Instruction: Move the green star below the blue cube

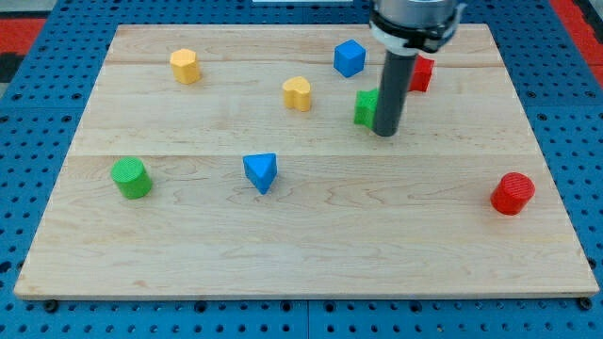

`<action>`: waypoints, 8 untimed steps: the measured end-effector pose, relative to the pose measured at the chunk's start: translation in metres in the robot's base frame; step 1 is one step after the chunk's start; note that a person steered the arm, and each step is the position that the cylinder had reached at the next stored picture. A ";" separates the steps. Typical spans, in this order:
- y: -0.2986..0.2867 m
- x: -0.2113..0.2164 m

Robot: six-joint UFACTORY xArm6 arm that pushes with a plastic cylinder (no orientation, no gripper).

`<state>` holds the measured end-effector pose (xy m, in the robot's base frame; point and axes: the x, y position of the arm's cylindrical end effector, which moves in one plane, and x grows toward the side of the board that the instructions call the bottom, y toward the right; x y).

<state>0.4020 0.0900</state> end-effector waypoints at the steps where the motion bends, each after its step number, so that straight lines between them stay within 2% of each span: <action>1: -0.011 -0.027; 3: -0.021 -0.081; 8: -0.027 -0.073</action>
